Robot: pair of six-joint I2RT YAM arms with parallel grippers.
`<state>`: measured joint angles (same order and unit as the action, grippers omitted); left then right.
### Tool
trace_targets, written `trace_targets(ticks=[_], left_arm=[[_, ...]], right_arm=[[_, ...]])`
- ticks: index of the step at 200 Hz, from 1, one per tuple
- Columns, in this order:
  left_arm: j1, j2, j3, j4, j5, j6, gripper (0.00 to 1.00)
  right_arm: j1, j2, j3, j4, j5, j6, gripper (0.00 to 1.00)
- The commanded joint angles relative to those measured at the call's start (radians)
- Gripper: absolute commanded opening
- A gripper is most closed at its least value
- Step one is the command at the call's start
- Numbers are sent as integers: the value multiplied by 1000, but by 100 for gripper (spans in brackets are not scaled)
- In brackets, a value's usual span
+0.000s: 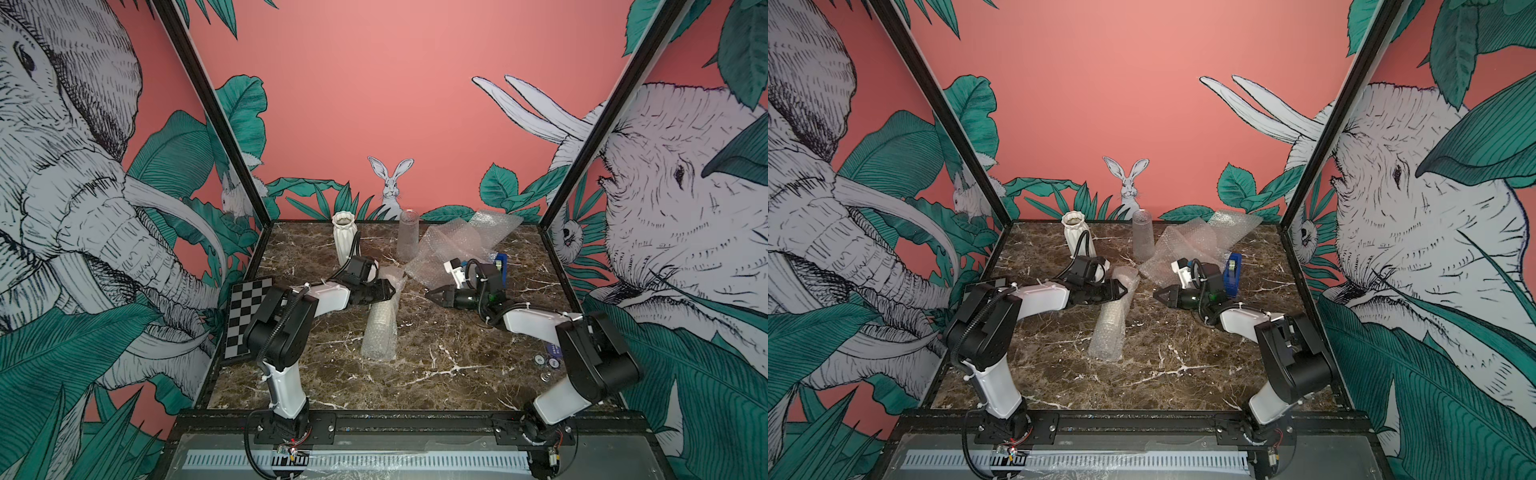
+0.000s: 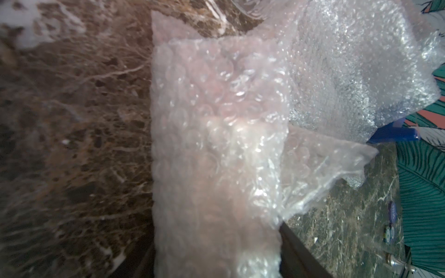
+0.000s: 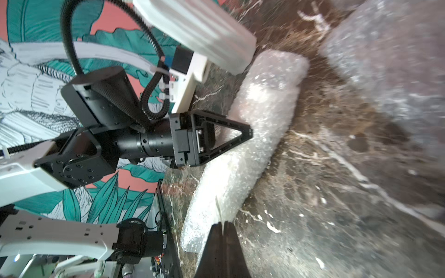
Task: Wrap vases in bubble wrap
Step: Stick the tape on the bubble wrap.
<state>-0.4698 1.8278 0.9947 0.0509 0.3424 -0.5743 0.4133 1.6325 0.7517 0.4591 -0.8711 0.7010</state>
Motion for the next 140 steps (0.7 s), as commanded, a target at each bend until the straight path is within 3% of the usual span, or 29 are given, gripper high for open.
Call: trace_targets(ticks=[1, 59, 98, 140], left_arm=[[-19, 35, 0, -74, 33, 19, 54], [-29, 52, 18, -102, 72, 64, 54], [-32, 59, 21, -108, 71, 69, 54], [-38, 58, 24, -107, 69, 67, 54]], right_arm=[[62, 90, 63, 7, -51, -68, 0], [149, 195, 164, -11, -90, -190, 0], [177, 215, 245, -224, -30, -334, 0], [179, 245, 307, -344, 38, -398, 0]])
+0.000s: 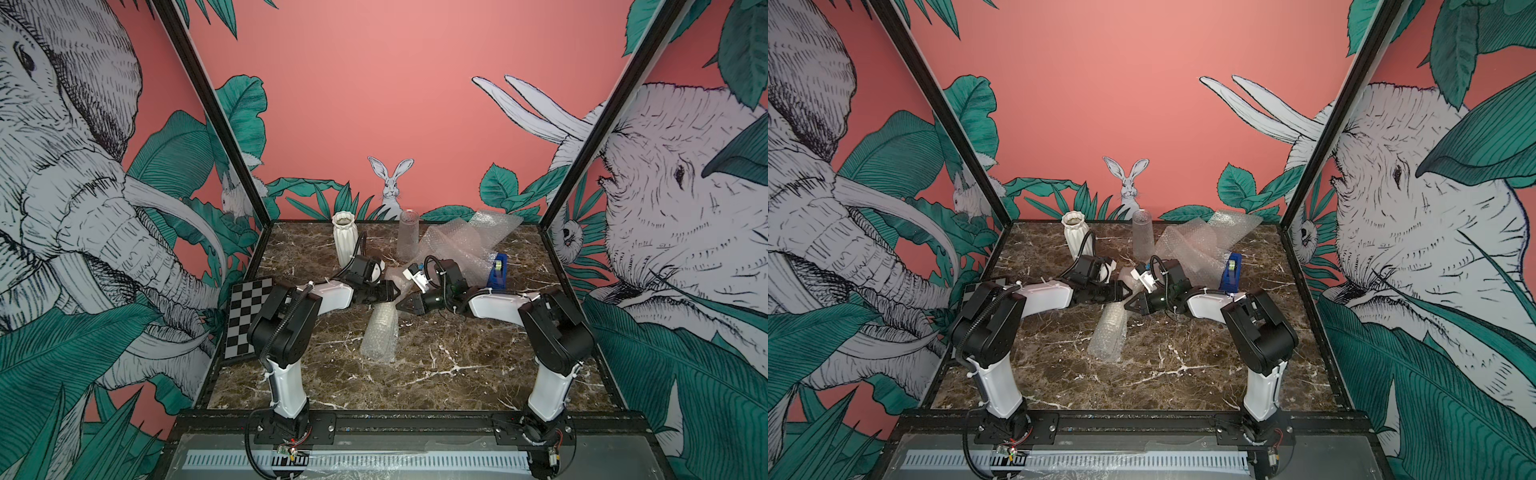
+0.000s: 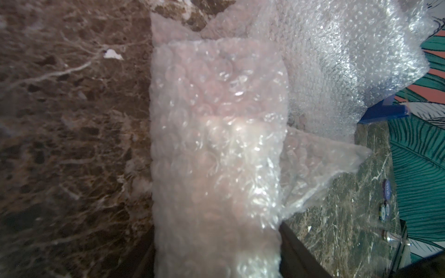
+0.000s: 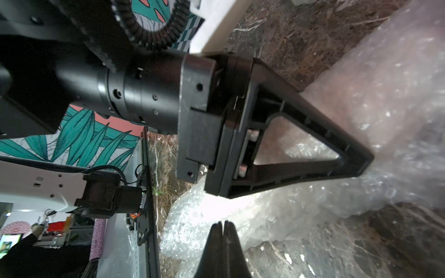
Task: Wrap vases in bubble wrap
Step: Stick the tape on the bubble wrap.
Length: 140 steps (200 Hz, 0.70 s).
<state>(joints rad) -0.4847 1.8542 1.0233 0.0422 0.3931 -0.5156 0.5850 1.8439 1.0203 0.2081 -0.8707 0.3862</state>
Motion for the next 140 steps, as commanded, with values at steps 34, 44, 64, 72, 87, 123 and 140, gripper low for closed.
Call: trace_targets(ticks=[34, 44, 64, 72, 87, 123, 140], left_arm=[[-23, 27, -5, -100, 13, 5, 54], [-23, 28, -3, -102, 12, 5, 54], [-23, 28, -1, -102, 12, 4, 54], [-25, 29, -2, -101, 12, 3, 54], [-25, 29, -1, -100, 11, 3, 54], [-31, 24, -10, -93, 5, -6, 54], [-31, 20, -17, -85, 4, -12, 54]], right_arm=[[17, 63, 66, -117, 35, -95, 0], [23, 72, 72, -120, 37, -96, 0], [30, 83, 79, -122, 66, -88, 0], [30, 87, 79, -118, 87, -78, 0], [32, 95, 82, -92, 106, -53, 0], [41, 117, 83, 13, 107, 41, 0], [47, 122, 89, 31, 113, 64, 0]])
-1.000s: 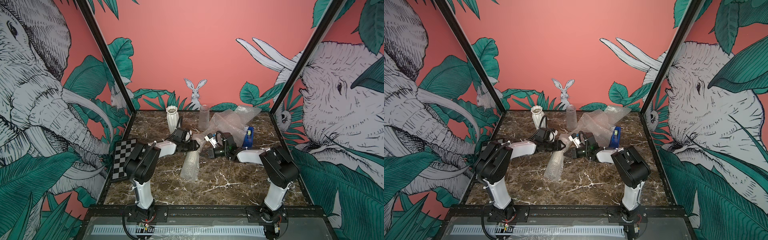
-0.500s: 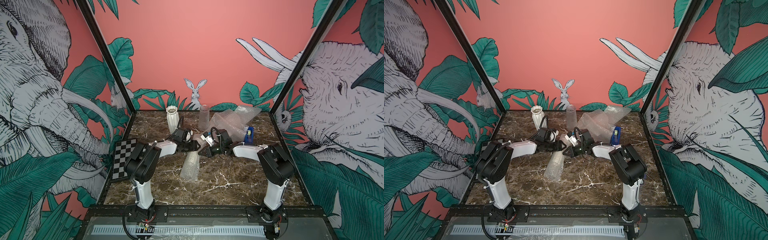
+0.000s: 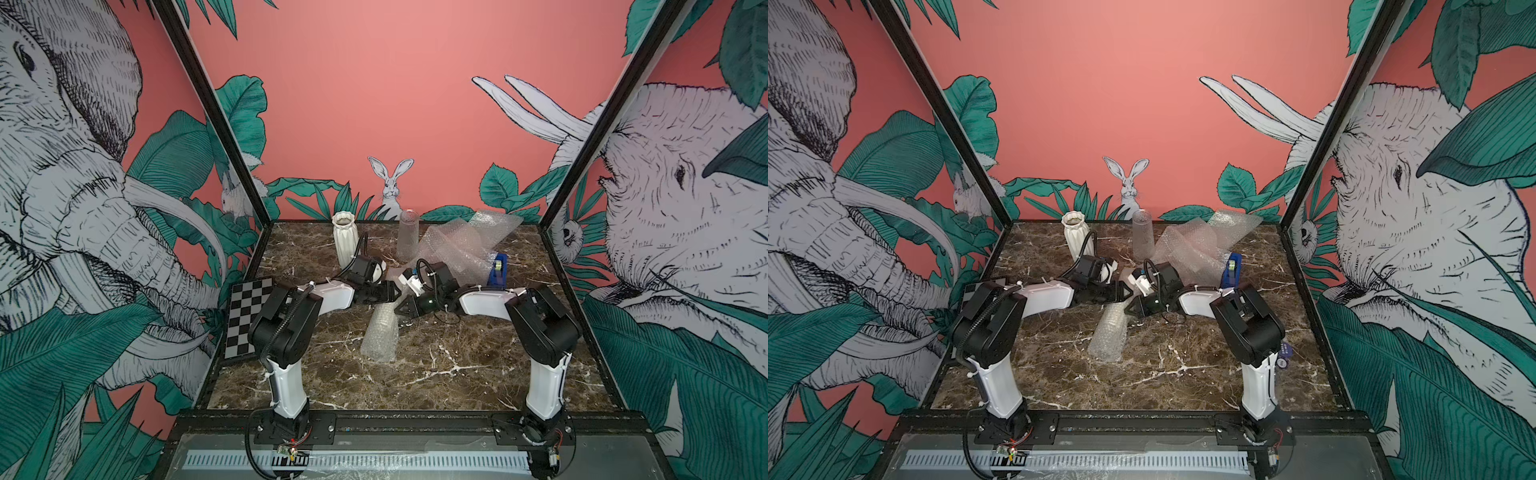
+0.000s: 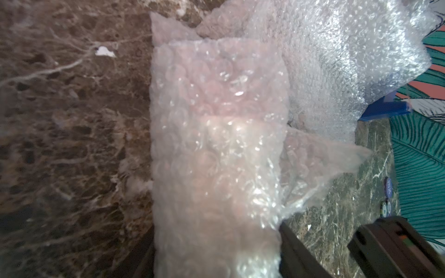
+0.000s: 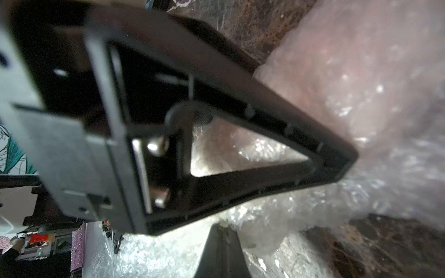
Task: Wrap vases in bubble wrap
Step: Stick the tape on the bubble wrap.
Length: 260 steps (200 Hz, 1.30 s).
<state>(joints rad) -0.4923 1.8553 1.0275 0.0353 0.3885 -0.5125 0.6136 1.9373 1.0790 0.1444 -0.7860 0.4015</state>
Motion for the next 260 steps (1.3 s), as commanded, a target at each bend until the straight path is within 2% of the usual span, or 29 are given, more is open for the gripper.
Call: trace_targets(ticks=[1, 67, 141, 192, 228, 260], left_arm=[[-23, 19, -22, -78, 8, -15, 54], [-23, -6, -43, -63, -22, -23, 54], [-23, -10, -47, -62, -32, -27, 54], [-22, -12, -47, -58, -36, -32, 54], [-23, -14, -50, -60, -39, -31, 54], [-23, -15, -55, -56, -42, -32, 54]], right_arm=[[18, 28, 29, 96, 29, 50, 0], [25, -12, -26, 197, 68, 136, 2], [29, -33, -50, 175, 117, 129, 18], [29, -60, -63, 143, 169, 112, 21], [28, -102, -96, 165, 186, 115, 34], [24, -129, -120, 188, 186, 131, 39]])
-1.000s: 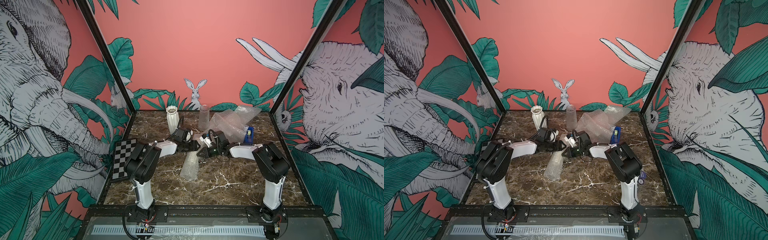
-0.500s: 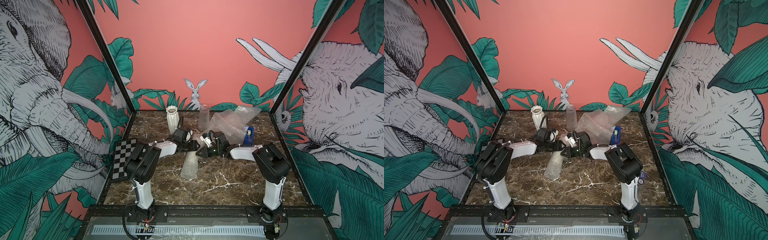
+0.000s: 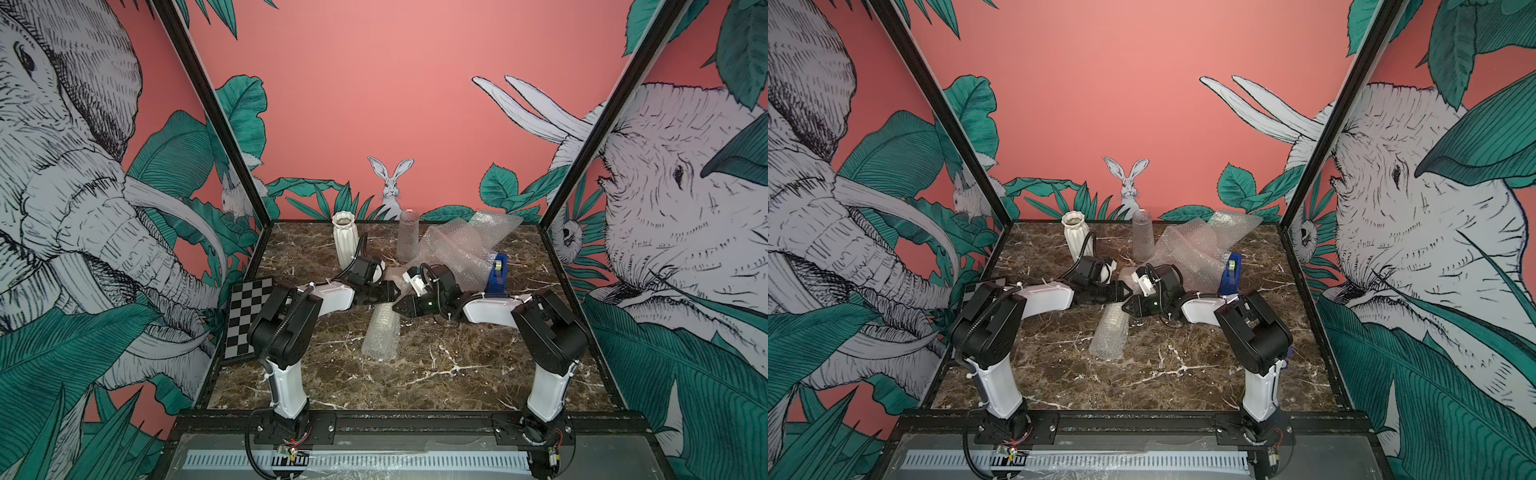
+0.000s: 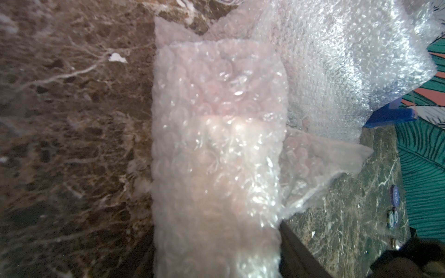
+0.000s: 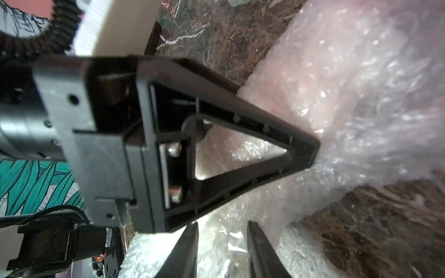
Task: Wrap vases in bubble wrap
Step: Stick the tape on the bubble wrap.
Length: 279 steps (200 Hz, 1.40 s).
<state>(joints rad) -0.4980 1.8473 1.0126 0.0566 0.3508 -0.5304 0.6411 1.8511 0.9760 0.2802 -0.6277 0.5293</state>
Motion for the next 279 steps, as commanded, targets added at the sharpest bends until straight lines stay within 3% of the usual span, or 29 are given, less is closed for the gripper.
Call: trace_targets(ticks=[1, 77, 110, 128, 155, 192, 226, 279], left_arm=[[-17, -7, -40, -77, -3, -14, 54], [-16, -8, -42, -74, -4, -14, 54], [-16, -7, -42, -70, -3, -16, 54], [-16, -5, -40, -71, -3, -16, 54], [-16, -6, -40, -71, -4, -19, 54], [-16, -9, -39, -75, -4, -18, 54], [-16, -8, -35, -78, -7, -19, 54], [-17, -5, -33, -77, -4, -24, 54]], right_arm=[[-4, -43, -18, 52, 28, 3, 39], [-8, -63, -55, 78, 39, 21, 45], [-10, -92, -81, 95, 68, 26, 57], [-9, -89, -76, 100, 63, 32, 59], [-9, -80, -77, 124, 40, 49, 50], [-21, -130, -129, 86, 108, 34, 46], [-3, -174, -144, 37, 145, 37, 35], [29, -81, -105, 48, 139, 62, 20]])
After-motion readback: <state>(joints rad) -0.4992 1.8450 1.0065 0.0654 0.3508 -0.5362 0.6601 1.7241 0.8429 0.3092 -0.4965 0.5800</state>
